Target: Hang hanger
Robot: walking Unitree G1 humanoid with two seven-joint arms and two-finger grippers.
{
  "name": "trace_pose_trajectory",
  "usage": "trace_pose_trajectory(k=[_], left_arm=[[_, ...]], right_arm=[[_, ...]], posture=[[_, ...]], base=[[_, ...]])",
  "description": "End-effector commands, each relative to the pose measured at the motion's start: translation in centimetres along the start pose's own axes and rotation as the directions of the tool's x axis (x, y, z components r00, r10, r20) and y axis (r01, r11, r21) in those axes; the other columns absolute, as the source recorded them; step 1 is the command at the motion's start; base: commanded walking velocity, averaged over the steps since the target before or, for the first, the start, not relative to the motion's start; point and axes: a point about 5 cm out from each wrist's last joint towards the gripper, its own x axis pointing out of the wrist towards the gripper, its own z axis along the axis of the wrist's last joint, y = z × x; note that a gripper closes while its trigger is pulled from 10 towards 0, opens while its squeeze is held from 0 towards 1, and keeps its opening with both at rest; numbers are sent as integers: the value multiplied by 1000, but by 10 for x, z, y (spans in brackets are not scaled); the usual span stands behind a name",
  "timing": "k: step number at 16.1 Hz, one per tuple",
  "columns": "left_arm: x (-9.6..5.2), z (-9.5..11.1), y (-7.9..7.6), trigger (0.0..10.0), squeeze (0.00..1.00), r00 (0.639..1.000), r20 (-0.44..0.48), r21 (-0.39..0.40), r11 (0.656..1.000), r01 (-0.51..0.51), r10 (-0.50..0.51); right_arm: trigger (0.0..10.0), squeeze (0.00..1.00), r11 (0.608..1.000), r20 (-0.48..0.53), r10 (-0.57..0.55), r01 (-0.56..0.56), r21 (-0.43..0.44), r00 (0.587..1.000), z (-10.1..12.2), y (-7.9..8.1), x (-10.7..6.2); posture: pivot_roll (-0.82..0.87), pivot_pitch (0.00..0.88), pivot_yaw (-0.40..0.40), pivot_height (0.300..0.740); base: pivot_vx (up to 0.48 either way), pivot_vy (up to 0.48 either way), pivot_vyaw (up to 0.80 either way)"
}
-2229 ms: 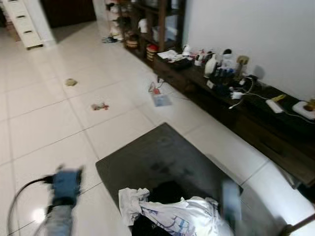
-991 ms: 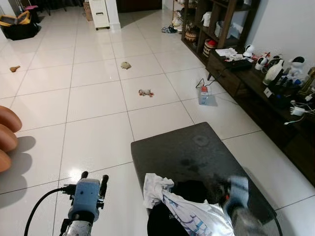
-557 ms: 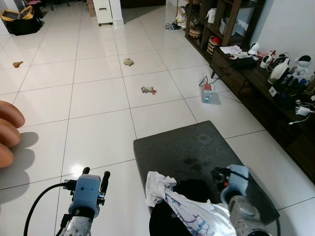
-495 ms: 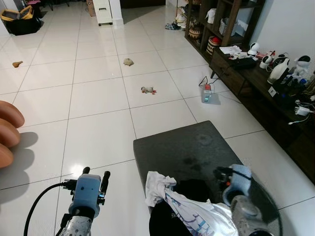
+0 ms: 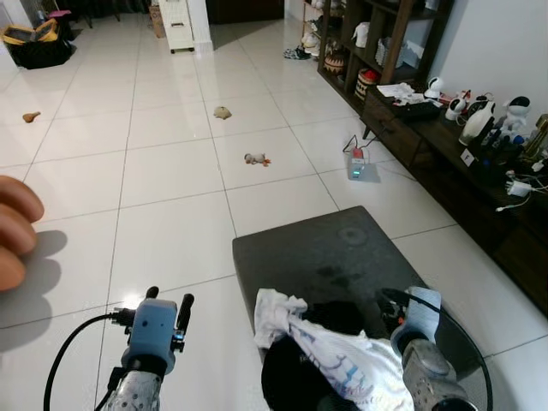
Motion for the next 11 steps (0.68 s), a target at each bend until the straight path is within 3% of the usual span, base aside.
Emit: trace_pose_trajectory(k=[1, 4, 7, 11], left_arm=[[1, -7, 0, 10000, 0, 1000, -26, -6, 1000, 2, -2], [1, -28, -1, 10000, 0, 995, -99, -17, 1000, 3, -4], [-20, -57, 2, 10000, 0, 977, -213, -35, 999, -24, 16], [-19, -50, 5, 10000, 0, 985, -172, -36, 999, -29, 23]], right_arm=[[10000, 0, 1000, -14, -14, 15, 3, 1000, 0, 0, 1], [10000, 0, 999, 2, -27, 27, 22, 1000, 4, -3, 2], [10000, 0, 998, 25, -53, 52, 21, 998, 7, -8, 1], [10000, 0, 998, 48, -65, 64, 23, 997, 12, -9, 3]], posture=[[40, 67, -7, 656], [54, 43, -13, 656], [63, 83, -19, 656], [49, 115, -18, 656]], base=[[0, 0, 0], [0, 0, 0], [0, 0, 0], [0, 0, 0]])
